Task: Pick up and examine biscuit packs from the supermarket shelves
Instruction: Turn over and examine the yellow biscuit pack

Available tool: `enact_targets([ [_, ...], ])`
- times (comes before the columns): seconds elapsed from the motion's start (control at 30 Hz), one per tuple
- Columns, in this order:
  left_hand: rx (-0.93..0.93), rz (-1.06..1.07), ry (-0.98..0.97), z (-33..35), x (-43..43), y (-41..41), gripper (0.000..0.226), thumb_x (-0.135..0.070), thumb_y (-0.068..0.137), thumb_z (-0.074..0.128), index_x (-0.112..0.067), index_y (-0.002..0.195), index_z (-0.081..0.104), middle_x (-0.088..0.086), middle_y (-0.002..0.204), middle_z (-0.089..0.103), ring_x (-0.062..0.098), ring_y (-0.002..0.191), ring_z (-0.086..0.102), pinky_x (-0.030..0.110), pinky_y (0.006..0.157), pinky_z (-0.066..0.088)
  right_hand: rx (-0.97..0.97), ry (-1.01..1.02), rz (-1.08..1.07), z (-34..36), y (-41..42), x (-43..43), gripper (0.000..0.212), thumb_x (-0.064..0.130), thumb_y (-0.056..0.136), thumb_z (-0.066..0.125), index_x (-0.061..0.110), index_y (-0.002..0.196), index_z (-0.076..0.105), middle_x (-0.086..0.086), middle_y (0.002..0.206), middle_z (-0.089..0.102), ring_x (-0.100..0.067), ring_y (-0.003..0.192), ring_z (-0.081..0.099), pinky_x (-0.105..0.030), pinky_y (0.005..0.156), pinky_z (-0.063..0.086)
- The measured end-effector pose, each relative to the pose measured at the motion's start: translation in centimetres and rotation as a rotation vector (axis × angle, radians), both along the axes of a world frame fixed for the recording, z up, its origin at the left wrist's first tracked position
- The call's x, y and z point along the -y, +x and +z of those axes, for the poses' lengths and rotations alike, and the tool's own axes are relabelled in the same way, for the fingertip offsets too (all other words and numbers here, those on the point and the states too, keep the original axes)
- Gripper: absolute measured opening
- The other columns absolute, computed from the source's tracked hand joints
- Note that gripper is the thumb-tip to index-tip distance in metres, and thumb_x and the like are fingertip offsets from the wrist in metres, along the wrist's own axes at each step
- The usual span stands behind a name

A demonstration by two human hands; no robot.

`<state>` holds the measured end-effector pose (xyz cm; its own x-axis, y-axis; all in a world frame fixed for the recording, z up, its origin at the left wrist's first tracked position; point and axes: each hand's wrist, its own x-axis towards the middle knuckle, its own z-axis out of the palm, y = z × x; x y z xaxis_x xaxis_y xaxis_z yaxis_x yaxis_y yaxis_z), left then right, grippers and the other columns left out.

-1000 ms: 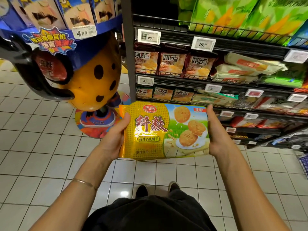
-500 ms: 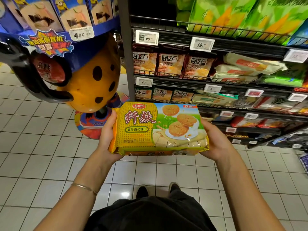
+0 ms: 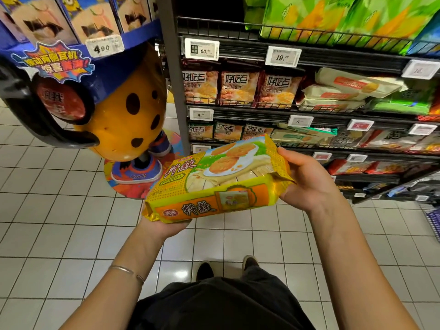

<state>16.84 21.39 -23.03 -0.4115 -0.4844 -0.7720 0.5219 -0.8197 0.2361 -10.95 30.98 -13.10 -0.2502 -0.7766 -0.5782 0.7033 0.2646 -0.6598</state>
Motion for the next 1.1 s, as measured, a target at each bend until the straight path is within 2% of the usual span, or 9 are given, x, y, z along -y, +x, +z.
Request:
enact_targets([
  [0.1, 0.008, 0.035, 0.056, -1.0, 0.0, 0.1, 0.028, -0.041, 0.105, 0.04, -0.023, 0.103, 0.062, 0.014, 0.077, 0.079, 0.033, 0.083, 0.069, 0.052, 0.047, 0.061, -0.019, 0.008, -0.009, 0.1, 0.1, 0.1, 0.059, 0.022, 0.088, 0.065, 0.001, 0.143, 0.058, -0.019, 0.142, 0.062, -0.038, 0.136, 0.055, -0.055, 0.119, 0.039],
  [0.2, -0.039, -0.035, -0.055, -0.5, 0.0, 0.3, 0.019, -0.035, 0.095, 0.053, -0.023, 0.102, 0.065, 0.015, 0.082, 0.079, 0.037, 0.072, 0.077, 0.052, 0.049, 0.061, -0.067, 0.052, 0.007, -0.5, 0.3, -0.1, 0.045, 0.021, 0.1, 0.055, 0.001, 0.14, 0.06, -0.02, 0.137, 0.066, -0.038, 0.131, 0.06, -0.056, 0.114, 0.044],
  [0.27, -0.066, -0.113, -0.189, 0.1, 0.2, 0.3, 0.022, -0.033, 0.08, 0.067, -0.023, 0.098, 0.075, 0.012, 0.09, 0.08, 0.036, 0.075, 0.079, 0.051, 0.061, 0.063, -0.095, 0.086, 0.013, -1.0, 0.2, -0.6, 0.034, 0.019, 0.103, 0.05, 0.002, 0.127, 0.067, -0.018, 0.122, 0.074, -0.035, 0.114, 0.071, -0.051, 0.099, 0.056],
  [0.37, -0.07, -0.207, -0.276, 0.8, 0.8, 0.3, 0.038, -0.055, 0.096, 0.057, -0.028, 0.102, 0.083, 0.009, 0.11, 0.079, 0.036, 0.1, 0.077, 0.053, 0.085, 0.059, -0.217, 0.101, 0.017, -1.9, 0.0, -1.3, 0.019, 0.011, 0.101, 0.051, 0.009, 0.092, 0.067, -0.011, 0.087, 0.079, -0.027, 0.074, 0.078, -0.036, 0.061, 0.062],
  [0.43, -0.084, -0.213, -0.254, 1.1, 1.1, 0.4, 0.048, -0.065, 0.095, 0.057, -0.028, 0.112, 0.082, 0.011, 0.122, 0.076, 0.038, 0.11, 0.074, 0.056, 0.088, 0.057, -0.345, 0.087, -0.002, -2.3, 0.0, -1.6, 0.024, 0.009, 0.101, 0.053, 0.013, 0.078, 0.059, -0.007, 0.072, 0.074, -0.023, 0.063, 0.072, -0.029, 0.052, 0.058],
  [0.67, -0.09, -0.196, -0.23, 2.2, 1.2, 0.4, 0.058, -0.067, 0.095, 0.056, -0.028, 0.136, 0.07, 0.014, 0.141, 0.066, 0.041, 0.127, 0.064, 0.063, 0.108, 0.046, -0.417, -0.002, 0.024, -3.2, -0.4, -1.5, 0.032, 0.011, 0.102, 0.053, 0.017, 0.07, 0.054, 0.002, 0.063, 0.066, -0.016, 0.061, 0.067, -0.025, 0.054, 0.053],
  [0.73, -0.09, -0.21, -0.248, 3.0, 1.2, 0.2, 0.058, -0.068, 0.096, 0.053, -0.028, 0.134, 0.071, 0.015, 0.14, 0.067, 0.041, 0.124, 0.066, 0.062, 0.102, 0.051, -0.297, -0.017, 0.053, -3.3, -0.3, -1.1, 0.022, 0.024, 0.102, 0.056, 0.013, 0.089, 0.068, -0.005, 0.088, 0.078, -0.029, 0.087, 0.075, -0.037, 0.073, 0.061],
  [0.87, -0.095, -0.29, -0.353, 5.6, 1.5, -0.7, 0.051, -0.061, 0.095, 0.052, -0.024, 0.116, 0.081, 0.017, 0.132, 0.071, 0.041, 0.115, 0.071, 0.059, 0.082, 0.061, -0.128, 0.038, 0.121, -3.9, -0.2, -1.0, 0.056, 0.049, 0.092, 0.065, 0.01, 0.133, 0.069, -0.019, 0.127, 0.072, -0.039, 0.117, 0.07, -0.05, 0.086, 0.063],
  [1.1, -0.031, -0.486, -0.483, 8.5, 1.7, -2.2, 0.044, -0.04, 0.096, 0.048, -0.019, 0.125, 0.074, 0.016, 0.134, 0.07, 0.041, 0.124, 0.065, 0.063, 0.097, 0.052, 0.013, 0.187, 0.065, -7.0, -1.0, -2.2, 0.035, 0.043, 0.094, 0.063, 0.016, 0.104, 0.084, -0.018, 0.118, 0.076, -0.037, 0.096, 0.077, -0.048, 0.075, 0.063],
])
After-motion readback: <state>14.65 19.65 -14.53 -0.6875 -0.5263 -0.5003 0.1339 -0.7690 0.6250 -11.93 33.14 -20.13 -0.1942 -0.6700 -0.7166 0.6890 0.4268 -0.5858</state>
